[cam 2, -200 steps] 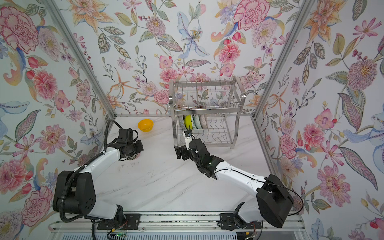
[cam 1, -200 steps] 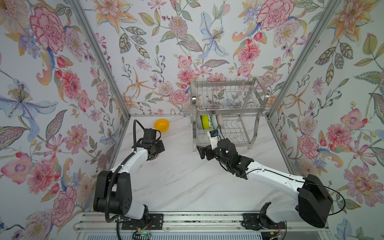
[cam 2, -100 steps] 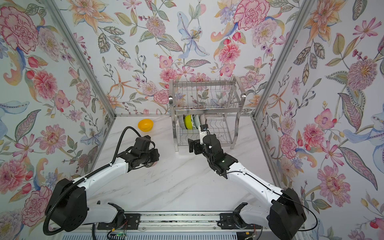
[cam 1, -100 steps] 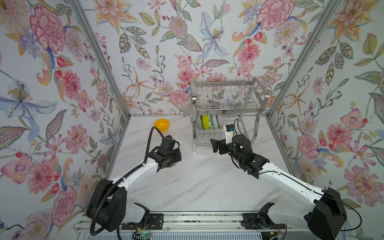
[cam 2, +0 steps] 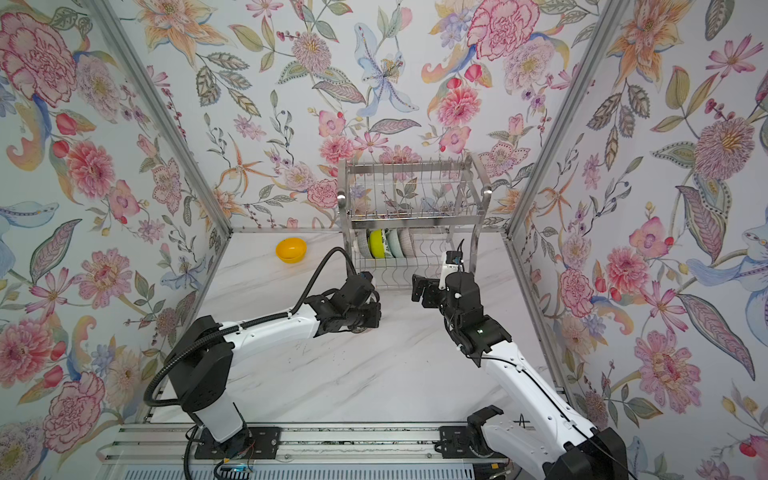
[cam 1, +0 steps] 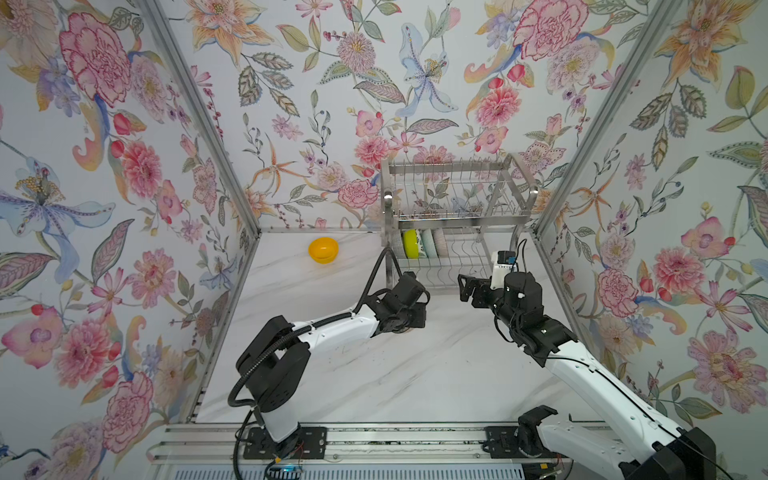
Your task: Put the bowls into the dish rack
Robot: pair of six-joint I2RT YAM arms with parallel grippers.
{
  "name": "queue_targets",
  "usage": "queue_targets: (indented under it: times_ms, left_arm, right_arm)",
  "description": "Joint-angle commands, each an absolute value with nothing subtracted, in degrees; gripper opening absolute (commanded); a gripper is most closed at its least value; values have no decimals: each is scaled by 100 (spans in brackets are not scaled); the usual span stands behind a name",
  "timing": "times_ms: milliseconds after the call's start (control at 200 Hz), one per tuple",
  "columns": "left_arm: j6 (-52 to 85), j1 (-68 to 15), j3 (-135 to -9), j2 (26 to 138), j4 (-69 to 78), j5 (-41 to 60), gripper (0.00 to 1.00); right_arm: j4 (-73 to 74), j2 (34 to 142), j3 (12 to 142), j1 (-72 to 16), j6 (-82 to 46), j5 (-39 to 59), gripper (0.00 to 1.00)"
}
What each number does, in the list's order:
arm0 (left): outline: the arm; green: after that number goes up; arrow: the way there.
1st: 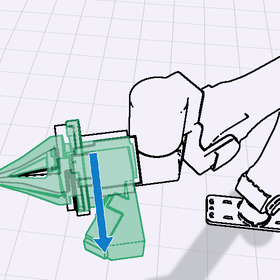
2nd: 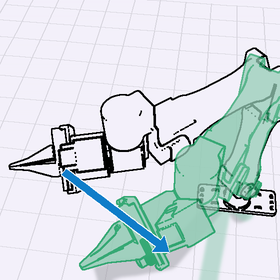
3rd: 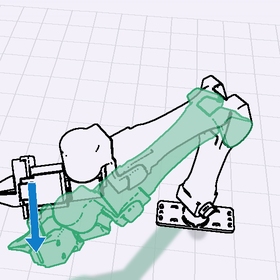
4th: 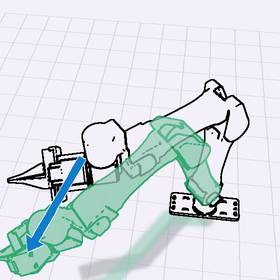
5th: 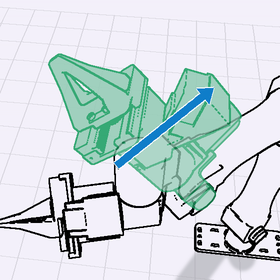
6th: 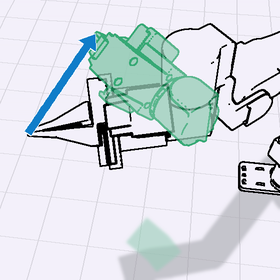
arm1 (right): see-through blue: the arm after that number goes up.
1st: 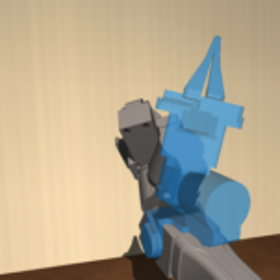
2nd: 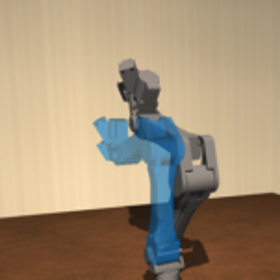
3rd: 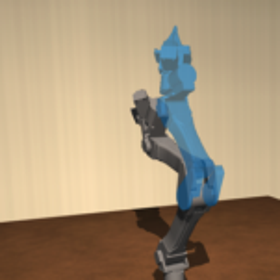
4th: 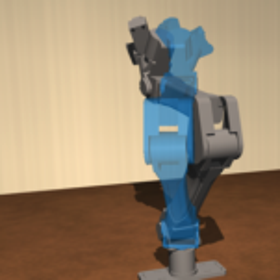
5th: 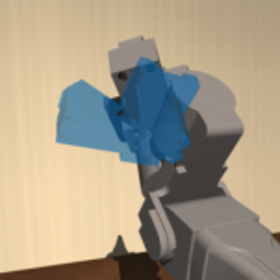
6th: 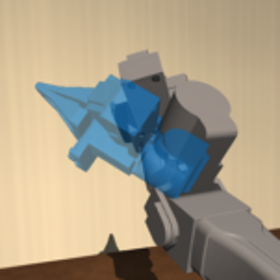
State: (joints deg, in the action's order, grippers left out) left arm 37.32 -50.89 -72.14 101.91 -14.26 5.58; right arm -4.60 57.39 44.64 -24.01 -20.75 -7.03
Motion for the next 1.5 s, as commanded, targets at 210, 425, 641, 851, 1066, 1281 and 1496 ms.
queue_targets:
  times_ms: [210,425,641,851,1066,1281,1496]
  left_arm:
    - [3442,-5458,-8173,11126,-1754,387,0]
    - [3138,-5540,-8625,11546,-2185,80,0]
    - [2934,-5667,-9133,11930,-2633,-42,0]
    - [2933,-5713,-9239,12083,-2716,-60,7]
    - [2956,-5739,-9283,12103,-2716,0,17]
    - [3006,-5755,-9338,12135,-2658,80,25]
    - [3024,-5774,-9355,12103,-2663,47,34]
  right_arm:
    - [-737,5303,4198,-1833,-2397,-209,98]
    - [-697,5358,4149,-1726,-2456,-166,98]
    - [-618,5313,4122,-1670,-2479,-149,99]
    - [-599,5271,4088,-1602,-2464,-129,99]
    - [-546,5254,3981,-1523,-2592,-53,99]
    - [-505,5245,3955,-1459,-2618,-15,99]
    - [-502,5195,3968,-1426,-2663,10,99]
